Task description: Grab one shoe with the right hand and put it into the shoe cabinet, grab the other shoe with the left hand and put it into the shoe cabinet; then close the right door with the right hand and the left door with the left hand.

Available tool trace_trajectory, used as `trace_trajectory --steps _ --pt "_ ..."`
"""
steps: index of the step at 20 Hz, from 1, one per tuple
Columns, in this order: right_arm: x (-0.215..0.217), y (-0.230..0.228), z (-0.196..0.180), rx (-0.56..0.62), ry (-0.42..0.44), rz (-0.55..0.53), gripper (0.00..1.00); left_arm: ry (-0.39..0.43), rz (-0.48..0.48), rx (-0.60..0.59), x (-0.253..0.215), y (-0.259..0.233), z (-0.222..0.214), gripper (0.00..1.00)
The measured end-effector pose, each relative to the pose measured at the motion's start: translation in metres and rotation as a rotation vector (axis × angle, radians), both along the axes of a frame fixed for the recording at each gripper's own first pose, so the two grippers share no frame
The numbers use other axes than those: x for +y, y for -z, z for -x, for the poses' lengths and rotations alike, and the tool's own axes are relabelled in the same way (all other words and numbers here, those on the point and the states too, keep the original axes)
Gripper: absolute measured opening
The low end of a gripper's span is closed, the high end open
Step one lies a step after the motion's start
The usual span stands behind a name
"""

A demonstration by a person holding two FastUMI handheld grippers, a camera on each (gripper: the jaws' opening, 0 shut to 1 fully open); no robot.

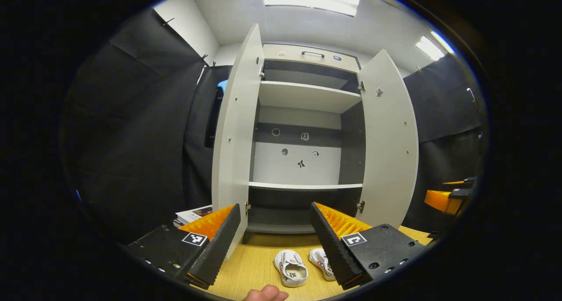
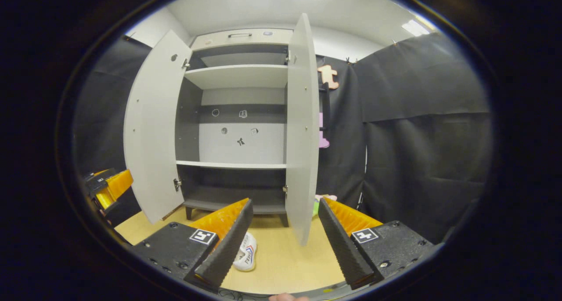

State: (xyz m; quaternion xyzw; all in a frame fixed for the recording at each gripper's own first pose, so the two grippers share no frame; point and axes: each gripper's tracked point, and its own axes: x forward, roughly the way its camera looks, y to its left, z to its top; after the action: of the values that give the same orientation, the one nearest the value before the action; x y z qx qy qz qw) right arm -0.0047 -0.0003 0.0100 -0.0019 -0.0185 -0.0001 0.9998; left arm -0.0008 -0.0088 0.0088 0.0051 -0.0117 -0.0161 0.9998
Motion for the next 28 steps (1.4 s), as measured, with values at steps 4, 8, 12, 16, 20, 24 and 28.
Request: trace_trajectory --steps 4,8,12,16,20,24,28 --pt "0.001 -0.004 0.005 -0.020 -0.001 -0.008 0.97 0.003 -0.003 -0.006 -0.002 -0.002 0.002 0.95" --pt "0.003 -0.004 0.008 -0.019 -0.010 -0.010 0.98 -0.006 0.002 -0.017 -0.002 -0.006 0.004 0.95" --pt "0.002 -0.001 0.011 -0.017 -0.014 -0.018 0.98 -0.007 -0.012 -0.009 -0.002 -0.005 0.009 0.95" --pt "0.000 0.001 0.012 -0.013 -0.013 -0.015 0.98 -0.005 -0.020 -0.003 -0.004 -0.004 0.011 0.95" --pt "0.000 0.003 0.011 -0.009 -0.019 -0.014 0.97 -0.006 -0.027 -0.007 -0.006 -0.005 0.013 0.95" --pt "0.008 0.012 0.006 0.012 -0.043 -0.013 0.97 -0.011 -0.034 -0.013 -0.007 -0.007 0.015 0.95" --pt "0.029 0.032 -0.009 0.053 -0.097 -0.007 0.97 -0.022 -0.039 -0.014 -0.004 -0.007 0.016 0.95"
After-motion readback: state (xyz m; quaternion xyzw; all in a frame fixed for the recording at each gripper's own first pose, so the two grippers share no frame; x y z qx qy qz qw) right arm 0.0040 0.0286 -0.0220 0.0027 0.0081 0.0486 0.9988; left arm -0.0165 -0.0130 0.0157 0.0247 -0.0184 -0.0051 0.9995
